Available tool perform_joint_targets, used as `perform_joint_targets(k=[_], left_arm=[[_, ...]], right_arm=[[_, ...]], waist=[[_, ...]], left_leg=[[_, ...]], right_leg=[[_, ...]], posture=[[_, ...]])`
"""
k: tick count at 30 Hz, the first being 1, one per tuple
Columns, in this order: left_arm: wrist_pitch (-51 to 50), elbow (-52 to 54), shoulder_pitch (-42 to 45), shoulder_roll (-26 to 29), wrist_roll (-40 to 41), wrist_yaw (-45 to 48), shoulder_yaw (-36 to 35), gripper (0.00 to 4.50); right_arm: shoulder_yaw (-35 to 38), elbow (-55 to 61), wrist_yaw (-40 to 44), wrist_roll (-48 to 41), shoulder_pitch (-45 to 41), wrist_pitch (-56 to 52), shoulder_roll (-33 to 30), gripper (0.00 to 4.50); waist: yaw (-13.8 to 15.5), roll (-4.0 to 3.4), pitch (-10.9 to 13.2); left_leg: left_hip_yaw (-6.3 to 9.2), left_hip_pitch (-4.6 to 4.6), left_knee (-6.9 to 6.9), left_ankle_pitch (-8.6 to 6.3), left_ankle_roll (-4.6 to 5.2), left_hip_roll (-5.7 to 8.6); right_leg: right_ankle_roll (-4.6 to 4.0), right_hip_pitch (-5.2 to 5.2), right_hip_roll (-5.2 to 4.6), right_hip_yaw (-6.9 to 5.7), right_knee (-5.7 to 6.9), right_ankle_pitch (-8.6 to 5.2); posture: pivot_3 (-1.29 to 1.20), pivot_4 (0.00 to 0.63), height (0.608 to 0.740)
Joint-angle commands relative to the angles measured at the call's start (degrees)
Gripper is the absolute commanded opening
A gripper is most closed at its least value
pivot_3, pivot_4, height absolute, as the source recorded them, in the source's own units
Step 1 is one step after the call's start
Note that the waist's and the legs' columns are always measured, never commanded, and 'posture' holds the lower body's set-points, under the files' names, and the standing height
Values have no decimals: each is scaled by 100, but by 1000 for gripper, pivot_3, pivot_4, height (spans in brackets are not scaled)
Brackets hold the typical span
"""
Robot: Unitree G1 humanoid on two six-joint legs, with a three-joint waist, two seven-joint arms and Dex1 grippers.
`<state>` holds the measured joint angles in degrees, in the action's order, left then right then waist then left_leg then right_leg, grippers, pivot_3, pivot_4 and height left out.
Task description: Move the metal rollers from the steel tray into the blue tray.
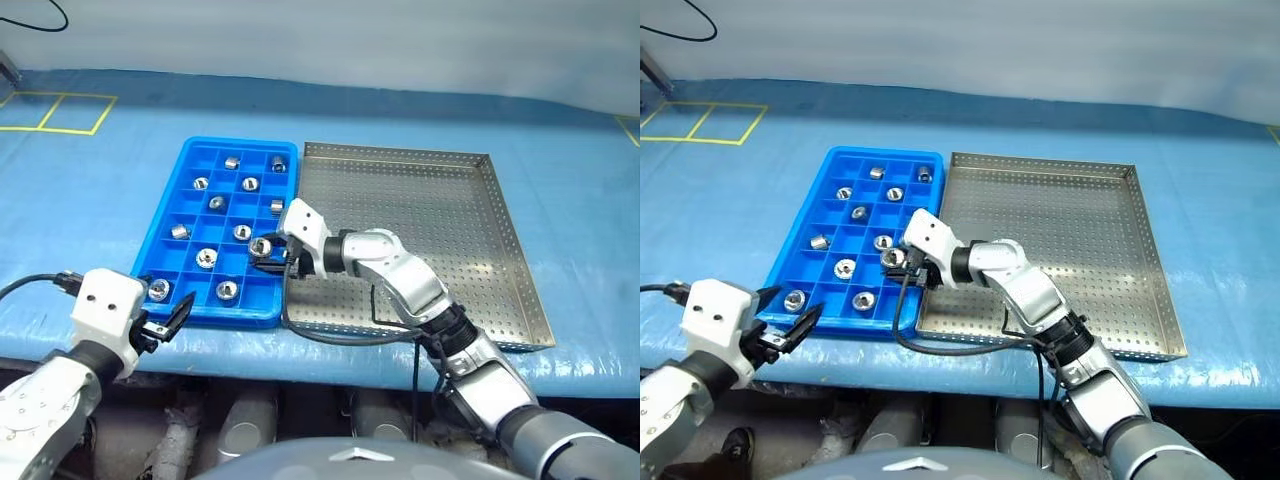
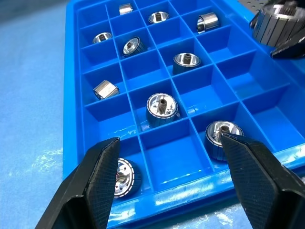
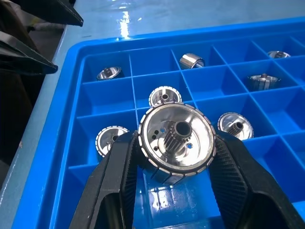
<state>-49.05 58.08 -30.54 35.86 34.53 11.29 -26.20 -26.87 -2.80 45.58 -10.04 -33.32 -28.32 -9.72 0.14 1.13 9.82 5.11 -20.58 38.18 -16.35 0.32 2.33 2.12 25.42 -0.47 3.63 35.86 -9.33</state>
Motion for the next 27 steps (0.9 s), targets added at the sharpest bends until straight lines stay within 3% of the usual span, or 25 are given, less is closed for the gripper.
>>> perform_joint_targets(k=[1,8,15,21,25,27], left_arm=[[203,192,-9,128,157,-177,-11,3688],[185,192,83,320,351,-342,34,3688],[-12,190,404,362,386,-338,152,3688],[-117,-73,1174,369,278,-242,838,3688],[-30,-465,2022,286,81,-135,1509,3688],[27,-726,2452,209,-33,-48,1820,3688]], right_arm=[[-6,-270,68,128,-215,257,116,1792],[104,-607,64,311,-290,375,150,1792],[330,-264,-151,308,-166,452,142,4060],[1047,698,-565,-142,85,3,199,4060],[1587,1269,-737,-296,366,-283,-219,4060],[1828,1487,-789,-305,546,-375,-547,4422]], waist=[[7,-1,0],[8,-2,1],[-1,-2,1],[-37,-2,1],[-72,-2,-1],[-76,-2,-1]], left_leg=[[0,0,0,0,-1,0],[3,0,-8,1,-3,0],[1,0,-11,3,-5,0],[2,-1,-11,4,-7,0],[2,-2,-10,5,-9,3],[0,-2,-8,5,-8,7]], right_leg=[[0,0,1,-2,0,0],[-3,1,2,-6,0,-1],[-4,1,1,-11,-1,-2],[-1,0,1,-15,-1,0],[-1,-3,-1,-19,-1,0],[0,-6,-4,-19,-4,1]], posture=[[165,150,740],[147,150,740],[112,150,740],[63,150,740],[14,150,740],[-23,150,740]])
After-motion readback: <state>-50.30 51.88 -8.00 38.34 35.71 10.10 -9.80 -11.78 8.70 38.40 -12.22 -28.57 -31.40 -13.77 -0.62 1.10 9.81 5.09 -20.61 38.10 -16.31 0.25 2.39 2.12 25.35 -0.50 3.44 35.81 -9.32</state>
